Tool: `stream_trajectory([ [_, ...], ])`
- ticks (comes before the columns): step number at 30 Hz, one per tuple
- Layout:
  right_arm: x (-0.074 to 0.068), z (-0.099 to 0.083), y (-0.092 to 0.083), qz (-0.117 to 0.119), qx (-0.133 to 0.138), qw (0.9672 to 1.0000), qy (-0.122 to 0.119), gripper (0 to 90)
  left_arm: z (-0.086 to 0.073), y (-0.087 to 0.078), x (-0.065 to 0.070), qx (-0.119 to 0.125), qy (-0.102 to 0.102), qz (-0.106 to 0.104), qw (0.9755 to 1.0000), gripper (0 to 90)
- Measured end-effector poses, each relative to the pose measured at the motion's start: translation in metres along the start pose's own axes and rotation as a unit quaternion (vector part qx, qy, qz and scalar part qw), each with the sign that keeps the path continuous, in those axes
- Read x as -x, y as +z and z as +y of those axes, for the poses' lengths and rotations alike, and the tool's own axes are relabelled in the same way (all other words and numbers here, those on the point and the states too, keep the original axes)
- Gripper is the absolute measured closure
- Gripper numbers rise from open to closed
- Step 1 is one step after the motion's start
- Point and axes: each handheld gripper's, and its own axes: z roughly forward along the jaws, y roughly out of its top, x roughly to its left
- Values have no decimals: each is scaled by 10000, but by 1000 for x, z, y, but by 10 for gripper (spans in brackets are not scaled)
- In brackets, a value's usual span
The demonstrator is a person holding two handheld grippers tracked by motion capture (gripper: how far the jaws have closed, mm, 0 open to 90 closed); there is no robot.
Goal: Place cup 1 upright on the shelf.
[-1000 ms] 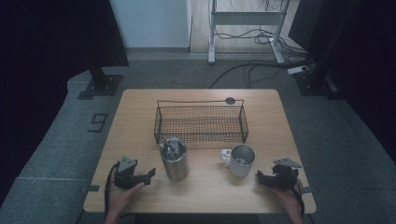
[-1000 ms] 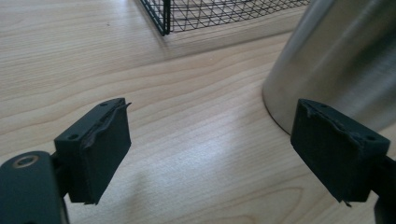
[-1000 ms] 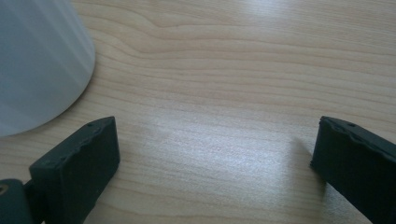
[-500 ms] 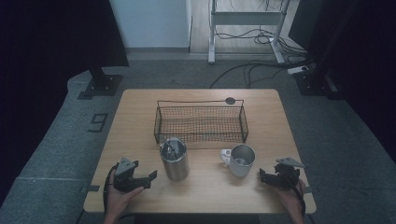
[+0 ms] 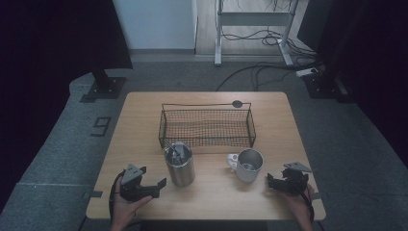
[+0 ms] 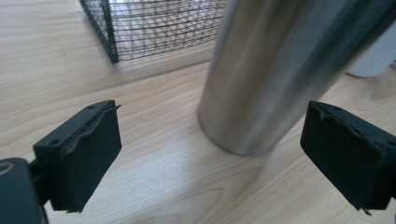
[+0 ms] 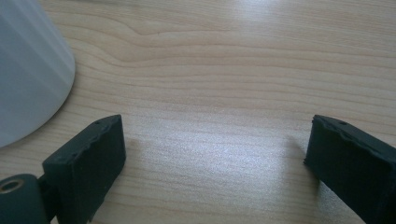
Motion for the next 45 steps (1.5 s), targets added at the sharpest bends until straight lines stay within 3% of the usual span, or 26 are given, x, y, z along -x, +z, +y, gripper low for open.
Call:
stream_trajectory([
  [14, 0, 0, 0, -30, 18, 10000, 14, 59, 11, -4, 14, 126, 148, -248, 9995, 40],
  [23, 0, 0, 0, -40, 24, 10000, 26, 62, 18, 1, 24, 87, 259, -357, 9990, 36],
  [35, 0, 0, 0, -50, 29, 10000, 29, 65, 31, 18, 32, 93, 337, -442, 9984, 5],
  [45, 0, 0, 0, -62, 31, 10000, 40, 68, 36, 30, 32, 115, 350, -391, 9986, 4],
])
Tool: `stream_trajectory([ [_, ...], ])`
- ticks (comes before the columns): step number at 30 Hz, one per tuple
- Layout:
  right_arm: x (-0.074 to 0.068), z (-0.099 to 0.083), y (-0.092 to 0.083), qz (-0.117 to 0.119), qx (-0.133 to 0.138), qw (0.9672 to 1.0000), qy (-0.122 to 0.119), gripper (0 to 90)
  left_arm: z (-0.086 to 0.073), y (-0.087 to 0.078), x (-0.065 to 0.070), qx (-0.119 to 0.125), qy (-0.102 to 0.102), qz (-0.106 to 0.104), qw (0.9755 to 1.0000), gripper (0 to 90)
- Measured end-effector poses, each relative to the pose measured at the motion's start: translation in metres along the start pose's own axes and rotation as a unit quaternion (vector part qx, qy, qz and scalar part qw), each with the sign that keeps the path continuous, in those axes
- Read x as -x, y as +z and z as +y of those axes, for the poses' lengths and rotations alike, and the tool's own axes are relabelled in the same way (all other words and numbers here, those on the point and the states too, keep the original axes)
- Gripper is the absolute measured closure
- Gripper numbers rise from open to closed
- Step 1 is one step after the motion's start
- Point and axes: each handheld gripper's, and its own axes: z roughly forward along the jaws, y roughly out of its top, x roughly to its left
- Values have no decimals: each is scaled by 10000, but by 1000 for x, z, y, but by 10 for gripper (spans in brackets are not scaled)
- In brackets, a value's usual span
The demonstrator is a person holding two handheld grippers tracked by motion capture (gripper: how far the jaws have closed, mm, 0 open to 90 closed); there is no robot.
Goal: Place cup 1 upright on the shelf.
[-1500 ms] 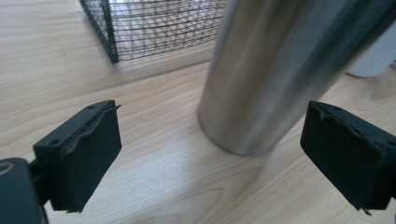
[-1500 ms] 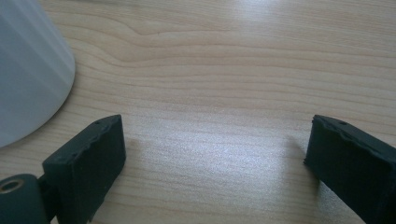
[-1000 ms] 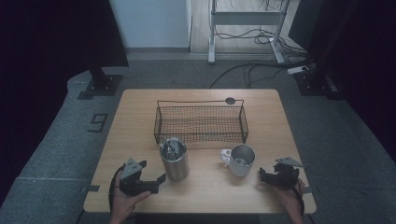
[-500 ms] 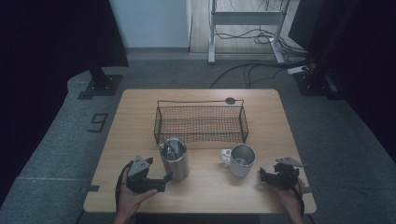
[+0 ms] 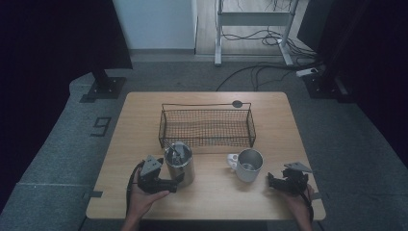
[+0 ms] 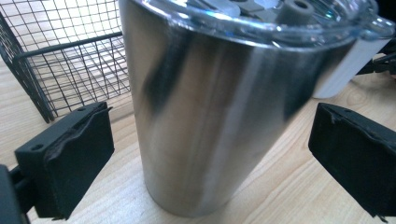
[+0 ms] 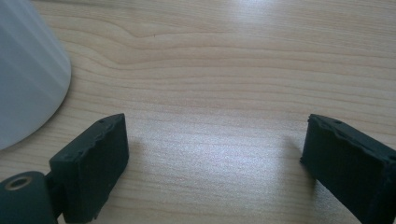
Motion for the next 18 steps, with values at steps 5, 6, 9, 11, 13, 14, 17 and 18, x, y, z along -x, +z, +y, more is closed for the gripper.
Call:
stream_trajectory([
  [5, 0, 0, 0, -2, 0, 10000, 2, 69, 5, 7, 1, -6, 49, 8, 10000, 4],
  [6, 0, 0, 0, -2, 0, 10000, 2, 69, 6, 8, 1, 5, 66, 15, 10000, 4],
  [9, 0, 0, 0, -7, 4, 10000, 2, 70, 11, 14, 2, 13, 76, 10, 10000, 0],
  [11, 0, 0, 0, -3, 10, 10000, 7, 70, 13, 18, 2, 21, 90, 13, 10000, 0],
  [13, 0, 0, 0, -5, 10, 10000, 11, 71, 14, 21, 2, 12, 70, -8, 10000, 0],
  [14, 0, 0, 0, -8, 14, 10000, 9, 71, 14, 21, 2, 12, 70, -8, 10000, 0],
  [17, 0, 0, 0, -8, 14, 10000, 12, 71, 14, 27, 3, 16, 114, 14, 9999, 6],
  [18, 0, 0, 0, -12, 7, 10000, 10, 71, 14, 27, 3, 34, 118, 15, 9999, 9],
])
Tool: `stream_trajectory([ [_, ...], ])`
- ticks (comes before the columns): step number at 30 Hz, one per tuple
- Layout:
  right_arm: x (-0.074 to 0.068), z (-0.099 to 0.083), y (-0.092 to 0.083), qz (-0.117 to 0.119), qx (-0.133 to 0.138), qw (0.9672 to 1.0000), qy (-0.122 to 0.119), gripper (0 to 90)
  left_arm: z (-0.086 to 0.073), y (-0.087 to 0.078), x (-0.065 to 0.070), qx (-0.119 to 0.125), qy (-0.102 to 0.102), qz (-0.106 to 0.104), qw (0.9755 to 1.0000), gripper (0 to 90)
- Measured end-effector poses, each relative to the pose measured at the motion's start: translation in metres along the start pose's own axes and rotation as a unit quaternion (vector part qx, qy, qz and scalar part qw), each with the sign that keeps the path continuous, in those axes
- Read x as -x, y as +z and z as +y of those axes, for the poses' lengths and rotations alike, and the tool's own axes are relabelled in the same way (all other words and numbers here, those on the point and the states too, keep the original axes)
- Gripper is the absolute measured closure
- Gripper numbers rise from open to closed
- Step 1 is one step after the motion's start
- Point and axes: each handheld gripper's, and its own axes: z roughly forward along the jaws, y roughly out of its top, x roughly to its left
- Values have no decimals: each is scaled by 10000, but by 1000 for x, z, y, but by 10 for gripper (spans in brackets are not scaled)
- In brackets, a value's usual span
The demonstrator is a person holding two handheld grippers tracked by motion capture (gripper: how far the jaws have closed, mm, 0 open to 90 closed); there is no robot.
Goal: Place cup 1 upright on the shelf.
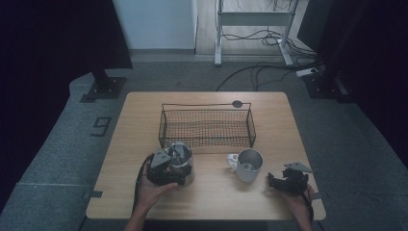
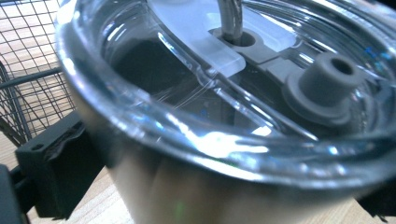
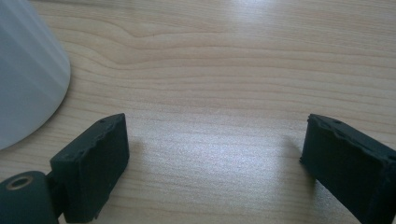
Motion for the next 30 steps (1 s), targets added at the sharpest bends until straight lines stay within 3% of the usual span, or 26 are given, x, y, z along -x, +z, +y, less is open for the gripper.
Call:
stream_trajectory([
  [18, 0, 0, 0, 3, 7, 10000, 3, 74, 0, -1, 1, 89, 221, 90, 9997, 36],
  [26, 0, 0, 0, -3, 1, 10000, 2, 75, 1, -4, -3, 150, 83, -74, 9998, 42],
  [30, 0, 0, 0, -5, 2, 10000, 3, 77, 4, -8, -2, 197, 124, -36, 9997, 43],
])
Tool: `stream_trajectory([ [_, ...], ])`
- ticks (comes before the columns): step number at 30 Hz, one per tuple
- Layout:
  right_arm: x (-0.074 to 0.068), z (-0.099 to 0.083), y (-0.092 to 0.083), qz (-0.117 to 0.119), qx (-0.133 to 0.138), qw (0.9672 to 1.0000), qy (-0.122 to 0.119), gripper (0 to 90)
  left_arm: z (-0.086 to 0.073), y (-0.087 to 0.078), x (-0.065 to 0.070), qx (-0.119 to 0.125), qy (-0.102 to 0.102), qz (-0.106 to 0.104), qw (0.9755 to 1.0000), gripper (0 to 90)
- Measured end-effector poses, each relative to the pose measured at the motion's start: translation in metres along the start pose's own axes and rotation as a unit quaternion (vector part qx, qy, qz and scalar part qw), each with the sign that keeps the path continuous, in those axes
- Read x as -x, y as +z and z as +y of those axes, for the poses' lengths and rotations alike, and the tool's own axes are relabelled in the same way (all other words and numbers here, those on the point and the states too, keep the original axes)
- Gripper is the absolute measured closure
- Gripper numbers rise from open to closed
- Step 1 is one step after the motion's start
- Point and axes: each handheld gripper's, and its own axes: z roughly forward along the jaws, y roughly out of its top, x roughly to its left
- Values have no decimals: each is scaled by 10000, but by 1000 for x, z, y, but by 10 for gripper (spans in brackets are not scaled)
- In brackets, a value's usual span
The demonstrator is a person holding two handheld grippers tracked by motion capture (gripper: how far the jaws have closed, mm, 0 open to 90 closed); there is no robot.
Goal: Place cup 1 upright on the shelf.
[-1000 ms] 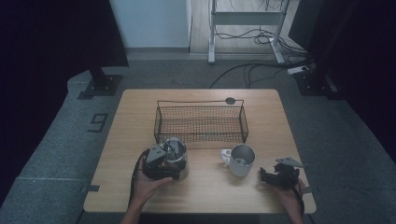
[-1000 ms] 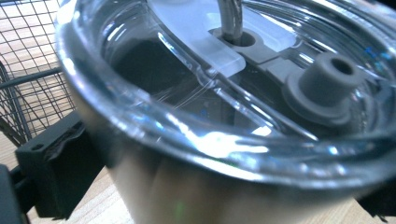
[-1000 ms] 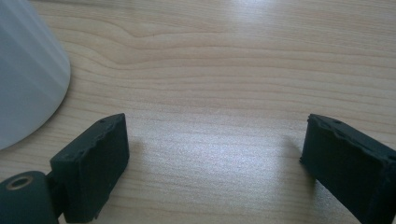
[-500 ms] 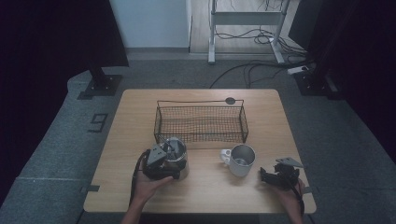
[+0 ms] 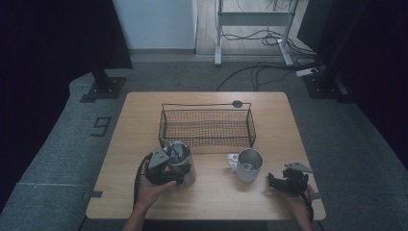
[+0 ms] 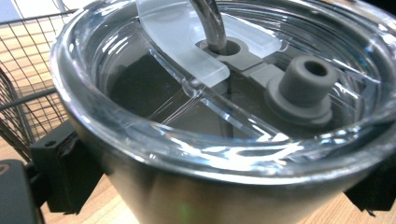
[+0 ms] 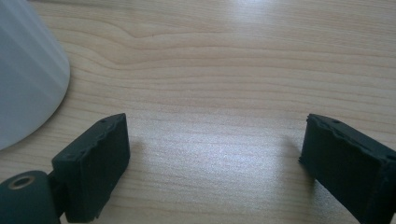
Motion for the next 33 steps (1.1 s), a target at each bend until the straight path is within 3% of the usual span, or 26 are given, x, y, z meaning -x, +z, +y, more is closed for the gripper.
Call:
stream_trajectory([
  [12, 0, 0, 0, -2, 0, 10000, 3, 78, 12, -9, 2, 110, 101, 25, 9999, 43],
  [33, 0, 0, 0, -12, 9, 10000, 30, 87, 20, -15, -3, 174, 28, 47, 9998, 43],
])
